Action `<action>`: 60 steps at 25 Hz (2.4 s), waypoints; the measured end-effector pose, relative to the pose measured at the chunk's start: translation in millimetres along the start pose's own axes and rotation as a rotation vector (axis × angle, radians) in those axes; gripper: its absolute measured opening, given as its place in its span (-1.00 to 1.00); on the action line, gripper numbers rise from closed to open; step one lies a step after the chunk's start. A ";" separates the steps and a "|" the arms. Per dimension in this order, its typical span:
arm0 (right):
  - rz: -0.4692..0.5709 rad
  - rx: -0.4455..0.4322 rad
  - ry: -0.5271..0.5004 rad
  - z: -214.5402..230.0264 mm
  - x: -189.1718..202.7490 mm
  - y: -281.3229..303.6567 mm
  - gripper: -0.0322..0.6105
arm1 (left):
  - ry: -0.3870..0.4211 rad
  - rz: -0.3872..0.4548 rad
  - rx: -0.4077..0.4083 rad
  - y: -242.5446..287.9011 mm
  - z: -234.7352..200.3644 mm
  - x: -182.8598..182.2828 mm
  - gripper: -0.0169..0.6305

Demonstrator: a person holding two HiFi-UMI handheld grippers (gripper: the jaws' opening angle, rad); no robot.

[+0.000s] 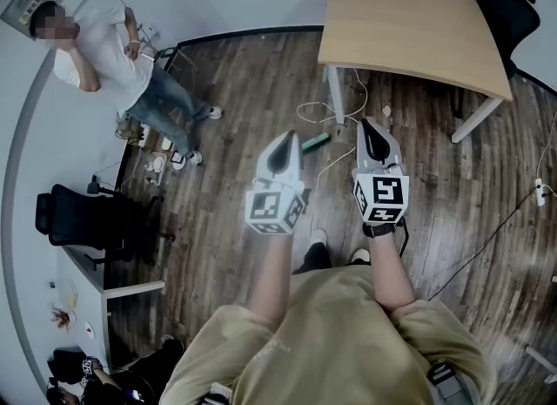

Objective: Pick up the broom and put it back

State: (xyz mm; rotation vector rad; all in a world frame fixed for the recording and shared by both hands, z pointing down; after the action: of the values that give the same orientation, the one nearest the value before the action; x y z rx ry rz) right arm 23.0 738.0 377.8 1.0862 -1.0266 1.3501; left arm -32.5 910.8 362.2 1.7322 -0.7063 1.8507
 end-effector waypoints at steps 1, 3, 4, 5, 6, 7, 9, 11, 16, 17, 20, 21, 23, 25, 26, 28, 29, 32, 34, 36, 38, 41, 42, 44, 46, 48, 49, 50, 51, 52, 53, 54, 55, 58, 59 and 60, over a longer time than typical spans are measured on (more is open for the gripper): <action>-0.001 -0.006 -0.002 0.3 3.8 -0.1 -0.88 | 0.007 -0.003 -0.002 -0.2 -0.8 2.1 -0.95; 0.000 -0.011 0.001 1.0 8.9 -0.2 -0.88 | 0.021 -0.009 -0.001 -0.4 -1.3 4.6 -0.95; 0.002 -0.010 0.003 1.6 9.2 -0.5 -0.88 | 0.025 -0.012 0.005 -0.7 -0.4 4.5 -0.95; 0.005 -0.008 0.004 2.3 7.9 -1.3 -0.88 | 0.026 -0.011 0.012 -1.2 1.3 3.4 -0.95; 0.007 -0.006 0.000 3.0 5.4 -2.5 -0.88 | 0.024 -0.007 0.017 -2.0 3.3 1.7 -0.95; 0.009 -0.008 -0.007 3.5 2.5 -4.0 -0.88 | 0.022 -0.002 0.018 -2.7 5.1 -0.3 -0.95; 0.013 -0.017 -0.018 3.5 -2.0 -6.6 -0.88 | 0.021 0.005 0.010 -3.3 6.4 -3.4 -0.95; 0.015 -0.025 -0.013 6.3 -4.1 -8.6 -0.88 | 0.021 0.005 0.001 -1.9 7.5 -4.9 -0.95; 0.012 0.004 0.018 31.6 -6.6 -13.0 -0.88 | 0.011 -0.017 0.018 11.5 22.5 2.0 -0.95; 0.014 0.009 0.021 34.3 -6.0 -13.8 -0.88 | 0.014 -0.024 0.029 14.6 24.3 4.2 -0.95; 0.022 0.027 0.020 46.9 -7.5 -13.8 -0.88 | 0.024 -0.031 0.054 29.0 29.5 7.5 -0.95; 0.025 0.037 0.022 53.4 -8.7 -12.6 -0.88 | 0.027 -0.029 0.063 35.6 31.1 8.0 -0.95; 0.044 0.054 0.028 66.8 -10.1 -9.0 -0.88 | 0.031 -0.024 0.080 50.3 31.2 10.4 -0.95; 0.064 0.068 0.026 79.6 -10.4 -2.1 -0.88 | 0.027 -0.019 0.089 67.3 25.7 14.6 -0.95; 0.068 0.080 0.024 85.9 -10.2 3.6 -0.88 | 0.022 -0.016 0.093 77.3 20.9 17.0 -0.95; 0.064 0.110 0.018 98.3 -8.9 20.2 -0.88 | 0.012 -0.012 0.103 101.1 8.8 23.1 -0.95; 0.060 0.127 0.014 104.8 -8.1 30.6 -0.88 | 0.008 -0.011 0.111 114.6 2.4 26.8 -0.95; 0.033 0.173 0.010 120.7 -6.0 67.2 -0.88 | 0.007 -0.013 0.134 153.9 -18.9 35.6 -0.95; 0.004 0.177 0.009 123.1 -3.5 96.1 -0.88 | 0.019 -0.009 0.144 178.3 -39.0 39.0 -0.95; -0.033 0.168 -0.002 123.0 1.6 129.3 -0.88 | 0.018 0.000 0.155 203.5 -61.9 46.8 -0.95; -0.081 0.167 -0.009 125.3 11.2 165.1 -0.87 | -0.008 -0.013 0.162 228.3 -84.3 61.8 -0.95; -0.153 0.163 0.007 125.7 33.1 220.0 -0.86 | -0.029 -0.067 0.160 257.5 -117.5 88.9 -0.95; -0.176 0.157 0.015 122.3 41.4 238.4 -0.84 | -0.032 -0.085 0.159 264.7 -129.9 97.4 -0.95; -0.217 0.139 0.027 111.5 58.1 273.6 -0.83 | -0.043 -0.116 0.156 276.5 -156.5 113.9 -0.95; -0.260 0.121 0.031 99.0 73.8 302.1 -0.82 | -0.056 -0.146 0.156 285.8 -181.6 129.2 -0.95; -0.304 0.115 0.024 87.2 87.6 320.8 -0.79 | -0.070 -0.172 0.161 293.2 -202.9 143.4 -0.95; -0.323 0.110 0.018 82.6 93.6 329.4 -0.79 | -0.080 -0.182 0.158 298.1 -212.4 150.2 -0.95; -0.342 0.104 0.012 79.4 99.6 338.1 -0.79 | -0.093 -0.192 0.154 303.4 -219.8 156.9 -0.95; -0.362 0.096 0.008 77.9 106.3 345.8 -0.79 | -0.105 -0.205 0.154 308.0 -223.3 163.8 -0.95; -0.382 0.091 0.010 78.8 113.6 351.8 -0.79 | -0.110 -0.220 0.160 311.9 -222.5 170.8 -0.95; -0.400 0.087 0.018 82.1 121.1 357.1 -0.79 | -0.109 -0.236 0.171 316.5 -218.3 177.7 -0.95; -0.416 0.083 0.030 87.0 128.2 362.5 -0.79 | -0.103 -0.253 0.184 322.3 -213.1 184.4 -0.95; -0.427 0.077 0.043 92.2 135.0 368.9 -0.79 | -0.097 -0.268 0.196 328.8 -208.9 191.2 -0.95; -0.451 0.049 0.066 100.9 154.0 394.8 -0.79 | -0.094 -0.315 0.192 345.7 -213.0 212.9 -0.94; -0.461 0.040 0.070 103.4 158.9 403.5 -0.79 | -0.100 -0.332 0.176 350.7 -217.6 220.1 -0.94; -0.472 0.034 0.075 107.0 162.8 410.6 -0.79 | -0.108 -0.350 0.160 355.6 -221.0 227.2 -0.94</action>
State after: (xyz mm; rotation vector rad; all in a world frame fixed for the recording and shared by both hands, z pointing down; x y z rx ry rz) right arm -383.0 644.6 559.2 1.2024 -0.6399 1.0177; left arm -448.8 800.5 565.8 1.9266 -0.2737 1.6176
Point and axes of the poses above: the fingertips, and each gripper's own axes: y forward along the fingers, z to its right, x out of its underside, the point moved 6 cm from there along -y, backward along the fingers, and after that the axes turned 8 degrees about y, right-handed, at the moved point
